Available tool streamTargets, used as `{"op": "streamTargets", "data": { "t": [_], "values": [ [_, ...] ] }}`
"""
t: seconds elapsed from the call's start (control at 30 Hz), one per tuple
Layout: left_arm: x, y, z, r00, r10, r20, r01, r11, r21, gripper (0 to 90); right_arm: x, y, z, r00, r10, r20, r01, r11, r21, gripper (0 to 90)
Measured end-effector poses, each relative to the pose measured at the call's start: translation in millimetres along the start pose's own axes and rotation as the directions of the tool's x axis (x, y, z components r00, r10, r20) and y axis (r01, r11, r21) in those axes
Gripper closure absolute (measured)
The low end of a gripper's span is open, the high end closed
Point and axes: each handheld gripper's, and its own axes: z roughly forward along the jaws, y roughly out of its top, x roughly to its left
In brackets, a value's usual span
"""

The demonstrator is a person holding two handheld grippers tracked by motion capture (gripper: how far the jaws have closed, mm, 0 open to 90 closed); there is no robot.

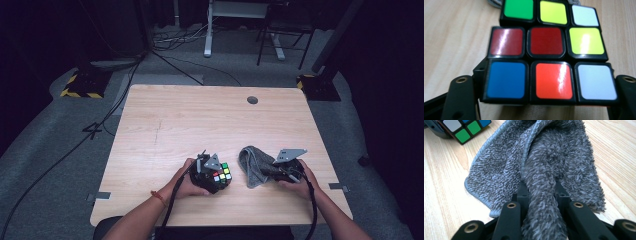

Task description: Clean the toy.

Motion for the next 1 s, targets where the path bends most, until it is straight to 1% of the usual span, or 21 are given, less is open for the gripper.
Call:
{"op": "streamTargets", "data": {
  "t": [0.03, 0.13, 0.23, 0.27, 0.33, 0.4, 0.47, 0.5, 0.53, 0.57, 0.6, 0.63, 0.67, 0.73, 0.87, 0.93, 0.97, 1.0],
  "values": [
    [0.6, -0.5, -0.5, 1.0, -0.007, 0.0, 0.007, 1.0, -0.002, 31.4, 0.2, 0.0, -0.2, 1.0, -0.004, 0.003, 0.004, 1.0, 0.0, 73.2],
    [1.2, -0.9, -1.5, 1.0, -0.002, -0.004, 0.002, 1.0, 0.003, 31.6, 1.0, 0.0, -1.0, 0.9999, -0.01, 0.006, 0.01, 1.0, 0.001, 73.5],
    [1.2, -0.8, -3.2, 0.9997, 0.024, 0.001, -0.024, 0.9996, 0.017, 32.0, 1.2, -0.3, -2.4, 0.9999, -0.005, 0.011, 0.005, 1.0, -0.005, 73.8],
    [0.8, -0.5, -3.9, 0.9994, 0.033, 0.007, -0.033, 0.9992, 0.023, 32.1, 1.5, -0.2, -3.4, 0.9998, -0.01, 0.018, 0.011, 1.0, -0.008, 74.2],
    [-1.7, 1.0, -5.8, 0.9979, 0.064, -0.003, -0.064, 0.9974, 0.034, 32.6, 1.4, 0.7, -7.3, 0.9997, -0.013, 0.021, 0.013, 1.0, -0.028, 75.0],
    [-4.1, 2.9, -8.3, 0.9964, 0.084, 0.002, -0.084, 0.996, 0.031, 32.7, 0.8, 2.5, -13.7, 0.9999, -0.013, 0.005, 0.013, 0.998, -0.056, 75.7],
    [-7.4, 5.6, -10.9, 0.9961, 0.087, -0.011, -0.087, 0.9957, 0.031, 32.7, 1.3, 5.1, -20.8, 1.0, -0.007, -0.001, 0.007, 0.996, -0.09, 76.0],
    [-8.3, 7.4, -12.8, 0.9951, 0.098, -0.012, -0.098, 0.9949, 0.026, 32.7, 1.9, 6.5, -24.2, 0.9999, -0.003, -0.01, 0.002, 0.994, -0.106, 76.1],
    [-9.5, 9.1, -14.1, 0.9952, 0.097, -0.011, -0.097, 0.9951, 0.018, 32.7, 2.8, 8.1, -27.4, 0.9998, -0.007, -0.017, 0.005, 0.993, -0.119, 76.1],
    [-11.4, 10.8, -15.8, 0.9947, 0.101, -0.016, -0.101, 0.9947, 0.02, 32.7, 4.4, 10.1, -30.6, 0.9997, -0.012, -0.021, 0.009, 0.992, -0.127, 76.1],
    [-12.8, 12.3, -17.7, 0.9931, 0.117, -0.012, -0.117, 0.9931, 0.012, 32.7, 6.4, 12.2, -33.7, 0.9996, -0.016, -0.022, 0.013, 0.99, -0.143, 76.1],
    [-13.6, 13.7, -19.7, 0.9924, 0.123, -0.011, -0.122, 0.9924, 0.011, 32.7, 8.4, 14.2, -37.0, 0.9996, -0.017, -0.025, 0.013, 0.987, -0.159, 76.1],
    [-14.4, 15.0, -21.0, 0.993, 0.117, -0.018, -0.117, 0.9931, 0.01, 32.7, 10.3, 16.5, -39.8, 0.9993, -0.02, -0.032, 0.014, 0.984, -0.175, 76.1],
    [-13.7, 16.9, -24.0, 0.9927, 0.12, -0.014, -0.12, 0.9928, 0.0, 32.7, 15.5, 22.2, -44.4, 0.9987, -0.03, -0.042, 0.021, 0.98, -0.196, 76.1],
    [-14.2, 20.2, -26.5, 0.9916, 0.127, -0.024, -0.127, 0.9918, 0.015, 32.7, 31.1, 36.7, -48.1, 0.9938, -0.089, -0.067, 0.073, 0.975, -0.21, 76.1],
    [-16.0, 22.4, -26.9, 0.99, 0.14, -0.021, -0.139, 0.9899, 0.025, 32.7, 39.1, 44.9, -47.5, 0.9905, -0.112, -0.08, 0.093, 0.973, -0.211, 76.0],
    [-17.1, 23.5, -26.7, 0.9898, 0.141, -0.024, -0.14, 0.9899, 0.023, 32.7, 42.8, 48.9, -46.7, 0.9889, -0.12, -0.087, 0.1, 0.973, -0.208, 76.1],
    [-18.2, 25.0, -26.1, 0.9892, 0.143, -0.034, -0.142, 0.9894, 0.033, 32.7, 46.5, 52.9, -45.6, 0.9867, -0.133, -0.094, 0.111, 0.972, -0.208, 76.0]
  ]
}}
